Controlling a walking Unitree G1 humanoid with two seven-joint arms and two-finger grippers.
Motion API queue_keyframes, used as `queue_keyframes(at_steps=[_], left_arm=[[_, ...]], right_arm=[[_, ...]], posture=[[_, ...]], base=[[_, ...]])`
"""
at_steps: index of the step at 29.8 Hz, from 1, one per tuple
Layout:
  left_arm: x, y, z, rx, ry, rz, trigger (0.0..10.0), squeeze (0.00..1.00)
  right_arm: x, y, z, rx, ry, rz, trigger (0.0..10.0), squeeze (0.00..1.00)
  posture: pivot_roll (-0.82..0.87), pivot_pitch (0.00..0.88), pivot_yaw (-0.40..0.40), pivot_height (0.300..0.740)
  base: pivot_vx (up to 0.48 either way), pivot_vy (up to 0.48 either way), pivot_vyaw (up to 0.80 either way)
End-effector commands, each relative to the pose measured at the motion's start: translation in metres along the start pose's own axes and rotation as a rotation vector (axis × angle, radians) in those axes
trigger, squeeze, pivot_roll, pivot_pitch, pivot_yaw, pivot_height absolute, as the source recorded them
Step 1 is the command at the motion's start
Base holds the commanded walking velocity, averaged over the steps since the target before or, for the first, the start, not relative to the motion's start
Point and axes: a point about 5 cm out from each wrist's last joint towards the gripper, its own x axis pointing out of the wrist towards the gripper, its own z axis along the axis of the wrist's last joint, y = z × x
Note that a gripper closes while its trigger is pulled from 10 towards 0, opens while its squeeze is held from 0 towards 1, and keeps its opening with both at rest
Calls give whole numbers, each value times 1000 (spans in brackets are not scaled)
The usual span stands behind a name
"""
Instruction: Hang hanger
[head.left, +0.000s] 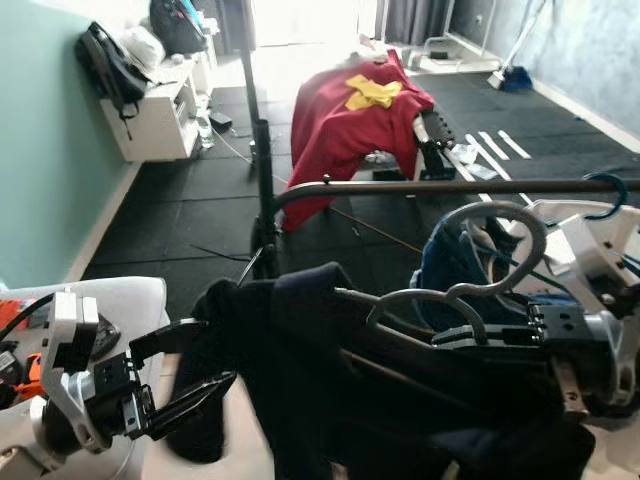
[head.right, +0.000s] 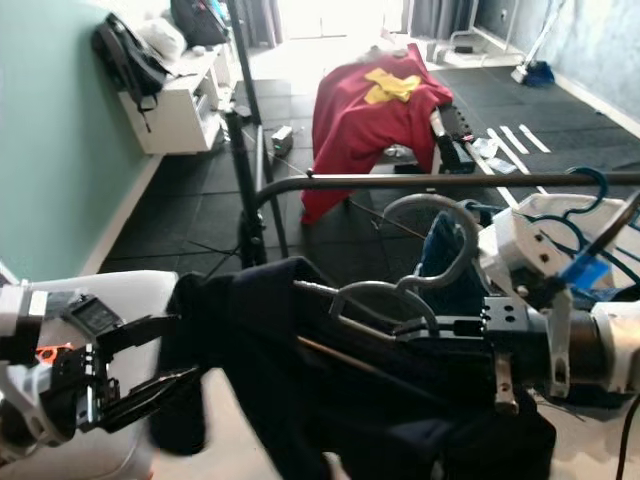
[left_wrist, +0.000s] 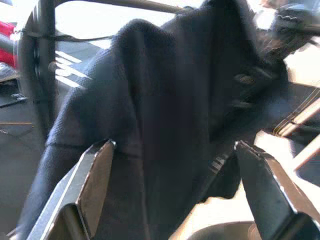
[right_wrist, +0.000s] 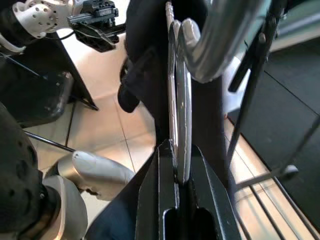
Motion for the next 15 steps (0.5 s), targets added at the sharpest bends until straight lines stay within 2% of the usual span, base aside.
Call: queue_keyframes(at_steps=[1,2,3,4,5,6,10,14,15], left_arm=[[4,-4,35,103,-82,-100,10000,0],[4,-4,35,103,-82,-100,10000,0],[10,-2,50,159,-125,-108,10000,0],[10,-2,50,159,-125,-108,10000,0],[28,10,62,279,-149,-33,10000,0],[35,14,64,314,-152,0,10000,0],[44,24,72,373,-193,72,10000,0],[47,26,77,400,-213,83,10000,0],[50,28,84,435,-235,86,10000,0]], right_arm=[[-10,0,15,-54,-72,12,0,0],[-10,0,15,-54,-72,12,0,0],[-13,-1,18,-64,-84,11,0,0],[-13,-1,18,-64,-84,11,0,0],[-17,-2,25,-80,-122,10,0,0],[-18,-2,27,-87,-135,14,0,0],[-21,0,34,-95,-173,28,0,0],[-22,0,39,-99,-196,34,0,0],[-23,-1,43,-108,-211,41,0,0]], posture=[[-176,27,20,736],[-176,27,20,736],[-178,26,20,736],[-178,26,20,736],[-185,24,23,736],[-187,25,25,736],[-189,23,25,736],[-193,21,26,736],[-197,18,25,736]], base=[[0,0,0],[0,0,0],[0,0,0],[0,0,0],[0,0,0],[0,0,0],[0,0,0],[0,0,0],[0,0,0]])
